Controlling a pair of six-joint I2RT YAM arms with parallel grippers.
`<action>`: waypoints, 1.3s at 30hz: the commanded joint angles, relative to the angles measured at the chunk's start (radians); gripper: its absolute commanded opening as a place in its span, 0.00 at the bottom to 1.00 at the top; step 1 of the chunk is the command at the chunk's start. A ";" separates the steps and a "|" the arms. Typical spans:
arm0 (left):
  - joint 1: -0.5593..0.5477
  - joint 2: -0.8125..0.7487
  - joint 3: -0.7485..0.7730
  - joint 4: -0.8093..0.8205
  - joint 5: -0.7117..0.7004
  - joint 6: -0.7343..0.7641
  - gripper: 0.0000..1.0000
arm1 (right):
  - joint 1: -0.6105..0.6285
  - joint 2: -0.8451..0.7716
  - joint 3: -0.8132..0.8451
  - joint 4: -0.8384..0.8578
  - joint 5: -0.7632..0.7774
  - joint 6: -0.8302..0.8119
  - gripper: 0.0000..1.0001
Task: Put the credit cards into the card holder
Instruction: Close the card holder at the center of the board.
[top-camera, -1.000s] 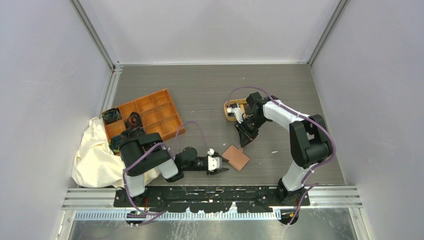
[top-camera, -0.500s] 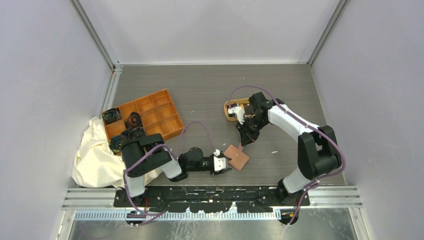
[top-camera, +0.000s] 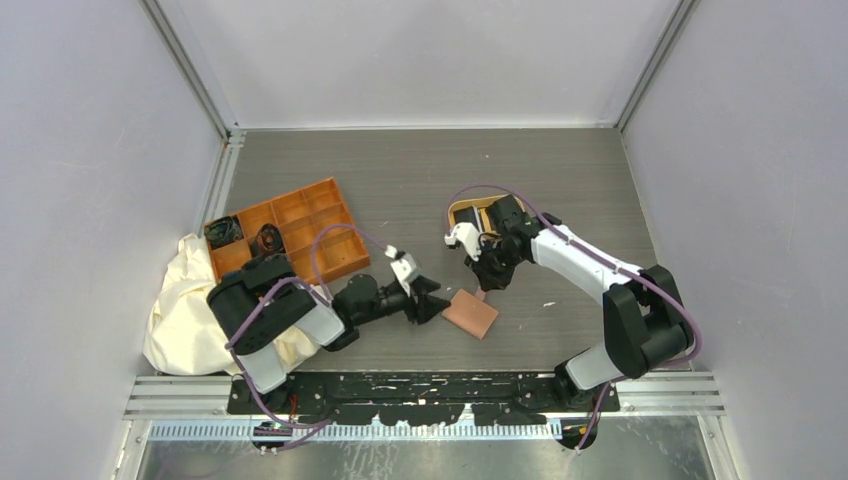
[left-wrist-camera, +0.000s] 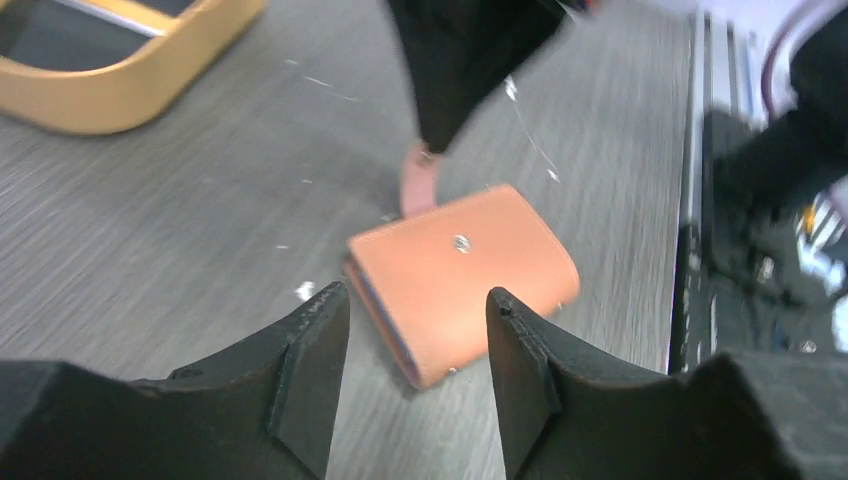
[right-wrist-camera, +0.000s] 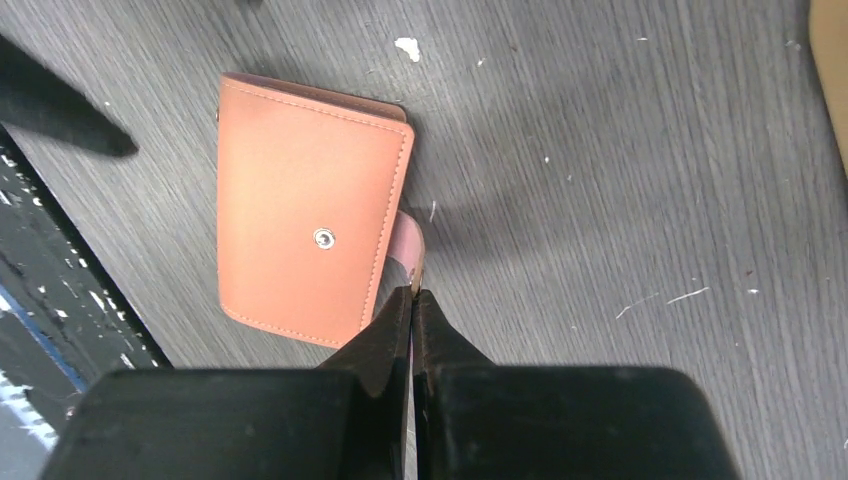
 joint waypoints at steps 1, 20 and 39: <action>0.071 -0.070 0.030 -0.042 0.038 -0.329 0.52 | 0.043 -0.064 -0.029 0.070 0.052 -0.048 0.04; 0.072 -0.039 0.175 -0.378 0.135 -0.595 0.04 | 0.187 -0.087 -0.098 0.101 0.133 -0.125 0.04; 0.038 0.055 0.233 -0.388 0.128 -0.675 0.00 | 0.235 -0.081 -0.104 0.089 0.139 -0.144 0.03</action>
